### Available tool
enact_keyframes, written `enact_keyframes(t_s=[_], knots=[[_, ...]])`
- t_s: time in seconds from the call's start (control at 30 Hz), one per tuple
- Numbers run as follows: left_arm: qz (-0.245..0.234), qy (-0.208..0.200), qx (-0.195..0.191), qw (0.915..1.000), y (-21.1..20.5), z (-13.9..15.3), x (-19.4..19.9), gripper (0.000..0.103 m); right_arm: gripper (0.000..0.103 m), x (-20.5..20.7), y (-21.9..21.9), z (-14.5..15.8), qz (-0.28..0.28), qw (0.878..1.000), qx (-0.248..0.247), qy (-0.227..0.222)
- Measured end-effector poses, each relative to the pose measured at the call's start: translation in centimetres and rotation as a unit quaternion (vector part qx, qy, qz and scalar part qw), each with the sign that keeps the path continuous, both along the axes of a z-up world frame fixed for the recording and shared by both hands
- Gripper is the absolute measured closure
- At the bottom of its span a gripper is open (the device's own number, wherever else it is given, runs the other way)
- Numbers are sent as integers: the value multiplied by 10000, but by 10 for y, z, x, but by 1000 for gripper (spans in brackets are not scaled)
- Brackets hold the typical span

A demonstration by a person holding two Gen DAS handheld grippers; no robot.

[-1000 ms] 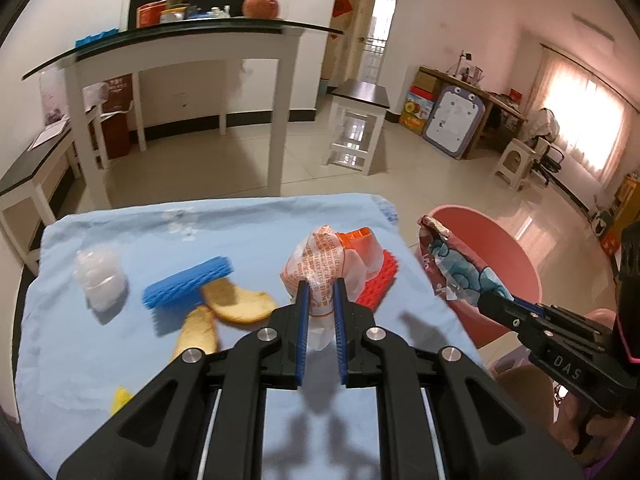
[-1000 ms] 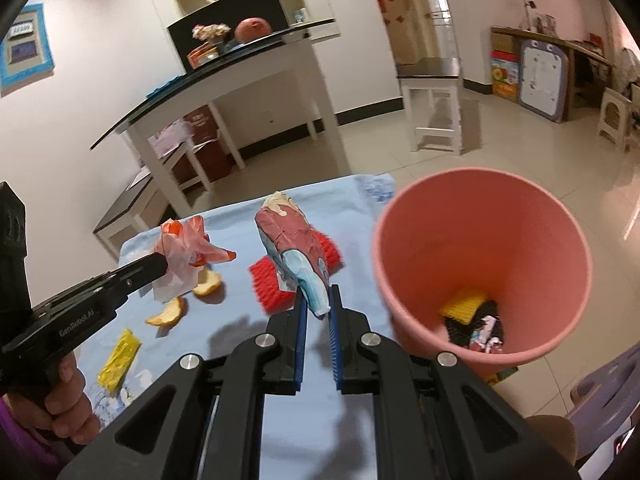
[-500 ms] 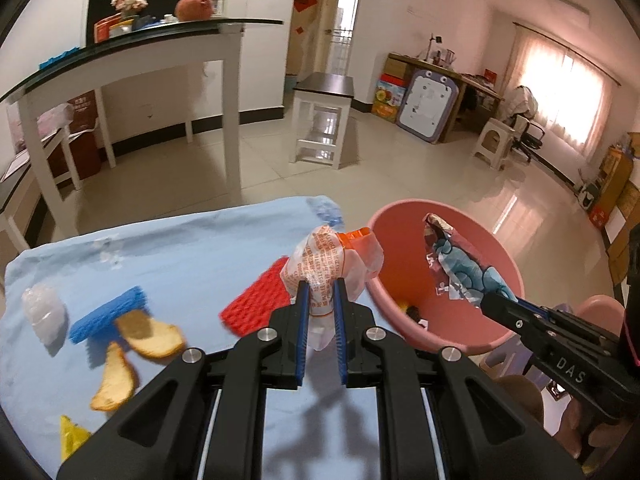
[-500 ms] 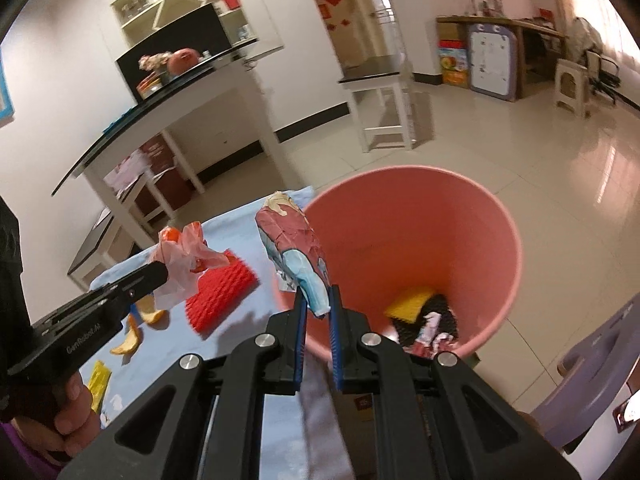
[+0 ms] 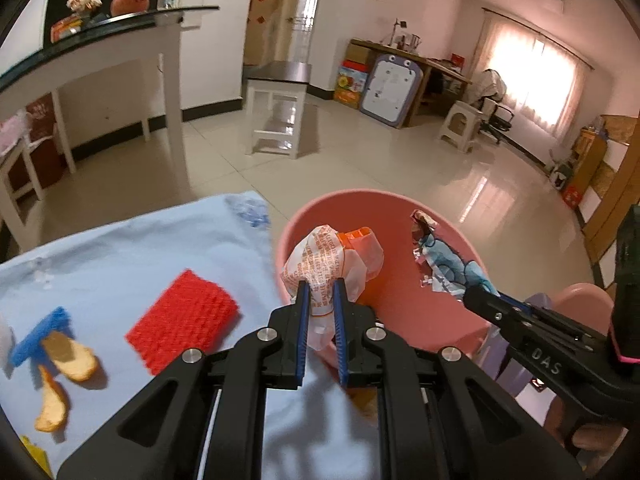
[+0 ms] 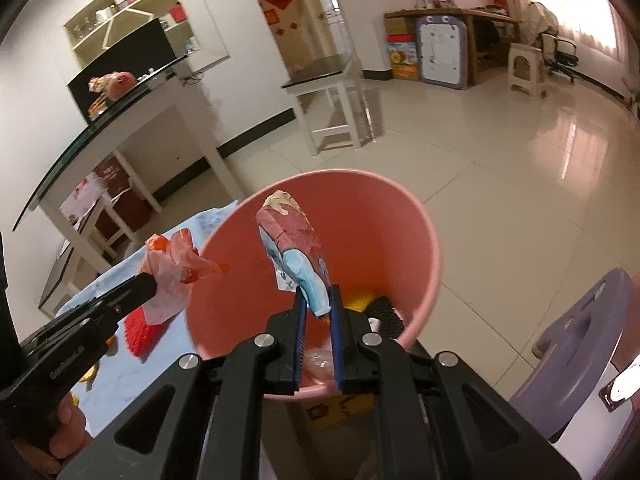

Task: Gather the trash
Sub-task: 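Open both grippers over the pink bucket to drop the bag and wrapper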

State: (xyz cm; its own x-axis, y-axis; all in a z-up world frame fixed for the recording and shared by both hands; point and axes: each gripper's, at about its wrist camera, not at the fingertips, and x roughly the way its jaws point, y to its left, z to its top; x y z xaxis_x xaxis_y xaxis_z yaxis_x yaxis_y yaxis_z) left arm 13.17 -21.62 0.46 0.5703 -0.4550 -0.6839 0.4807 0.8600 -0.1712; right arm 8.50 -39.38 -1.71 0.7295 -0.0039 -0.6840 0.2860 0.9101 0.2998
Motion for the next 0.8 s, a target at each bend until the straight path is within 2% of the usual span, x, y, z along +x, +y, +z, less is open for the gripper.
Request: enact_keyframes(t_s=[0.17,0.4,0.63,0.77,0.8], knots=[[-195,185,11,9996,-16,-11,7,92,91,1,-11,-8,-151,9998,-99,109],[-369,215,194,9989,-40,-23,11,91,91,6,-20,-19,-238,9994,-130,229],[-414,269,251,9985,-48,-32,18,91,89,11,-24,-21,-285,9992,-134,258],[-462,411,173,9979,-48,-36,20,87,84,13,-26,-22,-305,9991,-128,264],[-468,434,156,9978,-47,-36,21,81,81,13,-26,-22,-313,9991,-135,262]])
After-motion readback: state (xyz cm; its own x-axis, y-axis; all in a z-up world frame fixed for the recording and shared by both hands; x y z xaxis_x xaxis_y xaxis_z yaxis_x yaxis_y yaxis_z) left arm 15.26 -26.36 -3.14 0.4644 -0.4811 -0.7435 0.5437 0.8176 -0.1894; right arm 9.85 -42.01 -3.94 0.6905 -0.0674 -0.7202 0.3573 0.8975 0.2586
